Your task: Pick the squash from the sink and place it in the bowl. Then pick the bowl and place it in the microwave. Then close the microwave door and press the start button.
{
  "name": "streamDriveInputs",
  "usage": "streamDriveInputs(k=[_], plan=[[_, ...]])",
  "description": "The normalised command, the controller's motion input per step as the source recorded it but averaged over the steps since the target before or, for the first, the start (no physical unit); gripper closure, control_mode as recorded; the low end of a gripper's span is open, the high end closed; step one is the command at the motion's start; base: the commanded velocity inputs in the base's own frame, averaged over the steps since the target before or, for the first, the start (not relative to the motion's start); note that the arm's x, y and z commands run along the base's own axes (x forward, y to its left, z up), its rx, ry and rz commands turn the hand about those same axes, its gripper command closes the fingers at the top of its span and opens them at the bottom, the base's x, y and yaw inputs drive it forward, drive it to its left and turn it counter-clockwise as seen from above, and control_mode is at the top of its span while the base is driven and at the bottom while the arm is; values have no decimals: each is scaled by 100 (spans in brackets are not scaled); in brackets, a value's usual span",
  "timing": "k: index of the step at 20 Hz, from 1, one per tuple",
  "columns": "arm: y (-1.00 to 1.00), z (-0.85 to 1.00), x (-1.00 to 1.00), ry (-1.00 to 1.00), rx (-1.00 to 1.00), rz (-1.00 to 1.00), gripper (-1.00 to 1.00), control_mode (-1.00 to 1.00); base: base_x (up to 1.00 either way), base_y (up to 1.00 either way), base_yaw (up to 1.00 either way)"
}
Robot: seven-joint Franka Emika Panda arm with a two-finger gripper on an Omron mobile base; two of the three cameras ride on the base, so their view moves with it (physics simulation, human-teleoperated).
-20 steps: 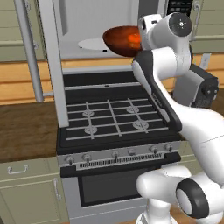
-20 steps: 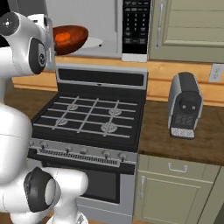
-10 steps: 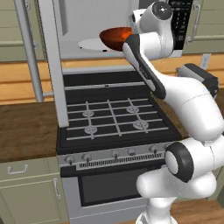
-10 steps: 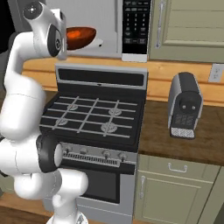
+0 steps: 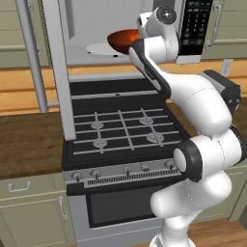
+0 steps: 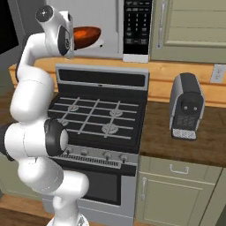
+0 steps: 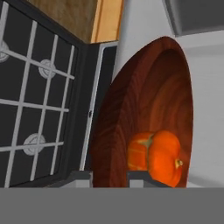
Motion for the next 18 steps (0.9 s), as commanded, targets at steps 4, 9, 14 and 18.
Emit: streamDriveInputs(k=[4, 9, 14, 18], plan=[[0, -39, 3, 0, -2, 0, -100, -100, 0, 0, 0], [4, -1, 22, 0, 0, 0, -100, -100, 0, 0, 0], [25, -1, 77, -6, 0, 0, -100, -100, 0, 0, 0], [40, 0, 89, -12, 0, 0, -100, -100, 0, 0, 0]])
